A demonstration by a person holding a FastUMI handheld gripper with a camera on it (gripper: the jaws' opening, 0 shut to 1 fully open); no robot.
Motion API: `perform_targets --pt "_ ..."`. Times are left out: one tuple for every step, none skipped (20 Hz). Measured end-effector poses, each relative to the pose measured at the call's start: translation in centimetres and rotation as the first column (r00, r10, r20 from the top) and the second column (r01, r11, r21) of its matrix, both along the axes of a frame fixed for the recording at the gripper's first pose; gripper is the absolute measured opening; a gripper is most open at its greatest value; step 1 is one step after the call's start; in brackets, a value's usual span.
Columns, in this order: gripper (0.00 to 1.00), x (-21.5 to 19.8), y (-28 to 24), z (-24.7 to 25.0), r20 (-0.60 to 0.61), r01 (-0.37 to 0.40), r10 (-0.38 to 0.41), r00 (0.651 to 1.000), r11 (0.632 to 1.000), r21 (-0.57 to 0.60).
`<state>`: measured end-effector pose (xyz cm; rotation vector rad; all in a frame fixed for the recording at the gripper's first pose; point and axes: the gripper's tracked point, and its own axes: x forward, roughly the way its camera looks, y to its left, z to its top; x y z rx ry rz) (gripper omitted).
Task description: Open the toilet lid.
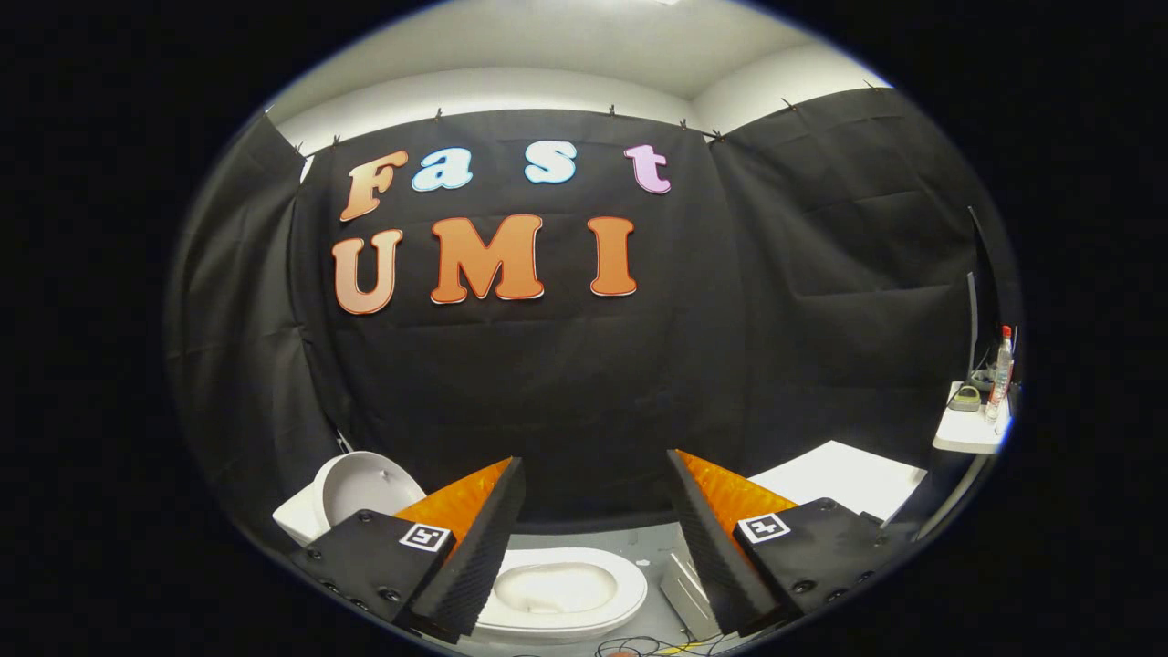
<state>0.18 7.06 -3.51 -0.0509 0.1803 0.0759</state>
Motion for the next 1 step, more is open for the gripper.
perform_targets --pt "0.99 -0.07 0.11 0.06 0.0 -0.001 0.001 1.0 1.0 -0.001"
